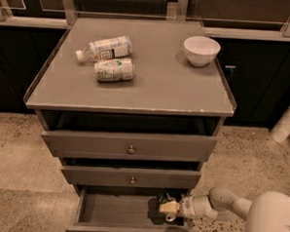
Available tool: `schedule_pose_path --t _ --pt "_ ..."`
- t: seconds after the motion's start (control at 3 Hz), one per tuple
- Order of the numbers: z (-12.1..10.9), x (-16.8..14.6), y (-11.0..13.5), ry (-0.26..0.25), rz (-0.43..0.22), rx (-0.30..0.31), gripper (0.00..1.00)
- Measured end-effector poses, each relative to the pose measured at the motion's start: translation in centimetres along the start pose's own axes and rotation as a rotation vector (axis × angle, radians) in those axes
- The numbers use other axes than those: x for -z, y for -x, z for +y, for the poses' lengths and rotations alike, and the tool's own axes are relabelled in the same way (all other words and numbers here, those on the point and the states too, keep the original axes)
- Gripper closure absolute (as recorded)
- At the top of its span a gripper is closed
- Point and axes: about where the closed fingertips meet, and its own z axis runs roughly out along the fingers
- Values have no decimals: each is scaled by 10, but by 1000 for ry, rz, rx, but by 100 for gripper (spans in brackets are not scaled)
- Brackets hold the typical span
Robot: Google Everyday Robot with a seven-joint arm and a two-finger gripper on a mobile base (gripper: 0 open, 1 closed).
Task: Place green can into bottom drawer
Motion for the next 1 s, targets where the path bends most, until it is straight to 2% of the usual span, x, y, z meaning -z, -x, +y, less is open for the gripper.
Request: schedule_pose_path --t 0.67,1.0 --pt "-22 -23 5 -54 9 -52 100" --pt "-22 -23 5 -54 9 -52 81"
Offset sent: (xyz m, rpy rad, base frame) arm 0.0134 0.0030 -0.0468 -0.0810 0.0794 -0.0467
